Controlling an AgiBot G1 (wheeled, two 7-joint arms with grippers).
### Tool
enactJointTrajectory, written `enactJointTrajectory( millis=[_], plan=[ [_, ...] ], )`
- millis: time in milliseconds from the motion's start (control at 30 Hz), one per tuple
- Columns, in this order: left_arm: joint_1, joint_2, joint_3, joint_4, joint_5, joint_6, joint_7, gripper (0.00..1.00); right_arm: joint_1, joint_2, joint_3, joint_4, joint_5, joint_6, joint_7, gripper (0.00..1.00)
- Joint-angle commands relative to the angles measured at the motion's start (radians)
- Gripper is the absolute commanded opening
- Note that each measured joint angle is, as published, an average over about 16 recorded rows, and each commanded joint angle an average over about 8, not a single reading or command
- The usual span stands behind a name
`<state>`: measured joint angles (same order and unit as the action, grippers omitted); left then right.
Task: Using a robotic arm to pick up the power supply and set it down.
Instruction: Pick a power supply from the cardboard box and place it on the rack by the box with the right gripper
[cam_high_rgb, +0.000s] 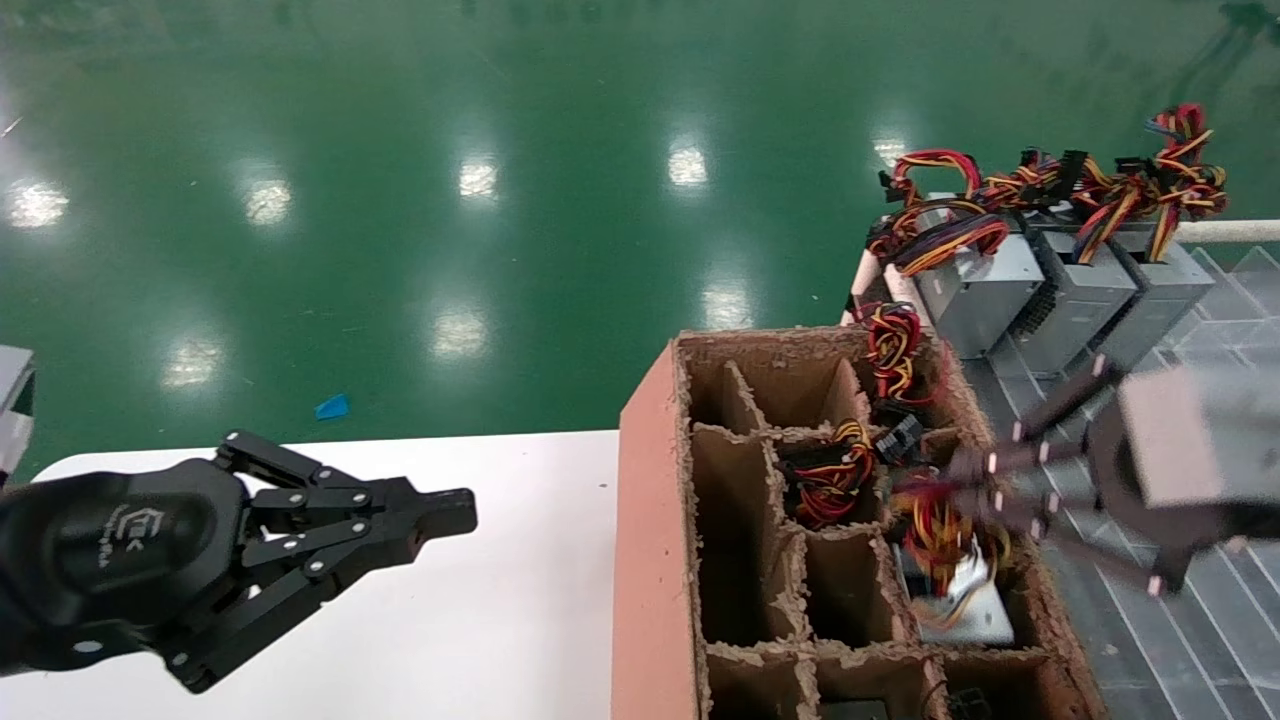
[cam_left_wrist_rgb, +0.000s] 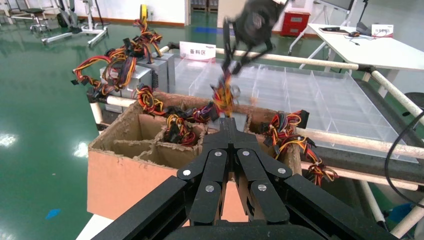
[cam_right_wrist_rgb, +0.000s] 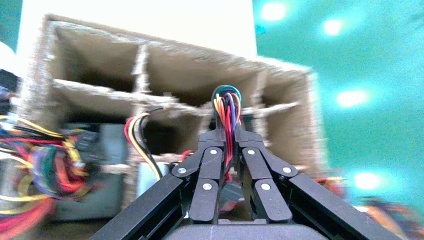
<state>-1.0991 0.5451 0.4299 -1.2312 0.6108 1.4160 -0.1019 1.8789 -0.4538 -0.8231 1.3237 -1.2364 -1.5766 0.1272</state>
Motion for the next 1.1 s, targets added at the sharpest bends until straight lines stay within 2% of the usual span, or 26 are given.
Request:
enactJointTrajectory(
  millis=[33, 333, 567, 800, 1100],
  plan=[
    [0.0, 0.0, 0.0, 0.0, 0.0, 0.0, 0.0, 0.0, 0.038, 0.012, 0.002, 0.02, 0.007, 0.002, -0.014, 0.0],
    [0.0, 0.0, 0.0, 0.0, 0.0, 0.0, 0.0, 0.0, 0.263, 0.001, -0.067, 0.024, -0.024, -0.004, -0.119, 0.0],
    [0.0, 0.0, 0.0, 0.0, 0.0, 0.0, 0.0, 0.0, 0.412, 0.015, -0.123, 0.014, -0.035, 0.001, -0.165, 0.0],
    [0.0, 0.0, 0.0, 0.0, 0.0, 0.0, 0.0, 0.0, 0.485, 0.034, -0.14, -0.047, -0.041, 0.012, -0.238, 0.0],
    [0.0, 0.0, 0.0, 0.0, 0.0, 0.0, 0.0, 0.0, 0.529, 0.049, -0.133, -0.252, -0.033, 0.011, -0.399, 0.0]
  ],
)
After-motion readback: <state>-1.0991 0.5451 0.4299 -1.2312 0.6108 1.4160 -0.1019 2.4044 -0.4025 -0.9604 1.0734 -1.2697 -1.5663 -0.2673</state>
